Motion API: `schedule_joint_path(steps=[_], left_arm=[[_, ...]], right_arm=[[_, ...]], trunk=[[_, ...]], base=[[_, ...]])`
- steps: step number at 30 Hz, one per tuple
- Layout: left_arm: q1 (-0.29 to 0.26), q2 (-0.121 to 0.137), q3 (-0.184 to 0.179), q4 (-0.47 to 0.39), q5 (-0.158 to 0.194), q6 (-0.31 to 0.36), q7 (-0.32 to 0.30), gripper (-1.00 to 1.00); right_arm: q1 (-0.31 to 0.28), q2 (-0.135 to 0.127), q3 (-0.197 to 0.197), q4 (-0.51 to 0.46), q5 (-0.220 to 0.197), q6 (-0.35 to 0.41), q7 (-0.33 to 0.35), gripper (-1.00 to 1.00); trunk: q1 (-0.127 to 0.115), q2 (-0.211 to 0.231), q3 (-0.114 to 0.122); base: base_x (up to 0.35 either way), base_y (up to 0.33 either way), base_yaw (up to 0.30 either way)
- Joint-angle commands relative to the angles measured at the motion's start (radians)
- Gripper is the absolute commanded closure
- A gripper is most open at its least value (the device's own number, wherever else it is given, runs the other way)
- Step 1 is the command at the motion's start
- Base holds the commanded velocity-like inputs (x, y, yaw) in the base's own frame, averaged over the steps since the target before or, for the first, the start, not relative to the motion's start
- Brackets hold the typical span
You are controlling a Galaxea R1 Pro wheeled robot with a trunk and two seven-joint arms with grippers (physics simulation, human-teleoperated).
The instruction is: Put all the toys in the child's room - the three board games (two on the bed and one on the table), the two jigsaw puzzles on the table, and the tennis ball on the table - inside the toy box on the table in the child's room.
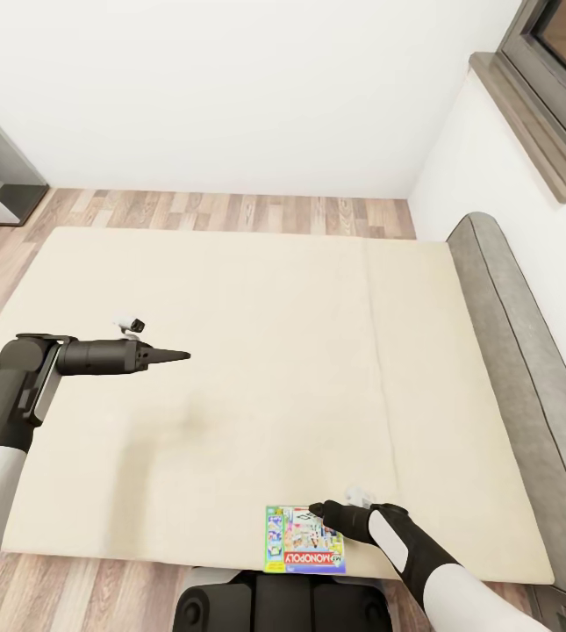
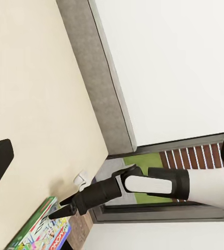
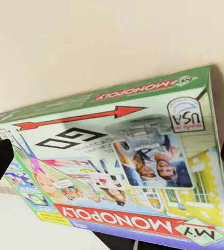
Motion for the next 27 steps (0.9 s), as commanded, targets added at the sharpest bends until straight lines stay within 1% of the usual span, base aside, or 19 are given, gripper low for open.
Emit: schedule_joint_path(steps=[1, 7, 18, 27], left_arm=[[0.000, 0.001, 0.000, 0.000, 0.000, 0.011, -0.004, -1.00], [0.000, 0.001, -0.001, 0.000, 0.000, 0.011, -0.004, -1.00], [0.000, 0.001, -0.001, 0.000, 0.000, 0.011, -0.004, -1.00], [-0.001, 0.001, 0.001, 0.000, 0.000, 0.011, -0.004, -1.00]], right_arm=[[0.000, 0.000, 0.003, -0.001, -0.001, 0.003, 0.001, -1.00], [0.000, 0.000, 0.003, -0.001, -0.001, 0.003, 0.001, -1.00], [0.000, 0.000, 0.003, -0.001, -0.001, 0.003, 0.001, -1.00], [0.000, 0.000, 0.003, -0.001, -0.001, 0.003, 0.001, -1.00]], trunk=[[0.001, -0.002, -0.001], [0.001, -0.002, -0.001], [0.001, -0.002, -0.001], [0.001, -0.002, -0.001]], base=[[0.000, 0.058, 0.000], [0.000, 0.065, 0.000], [0.000, 0.010, 0.000], [0.000, 0.065, 0.000]])
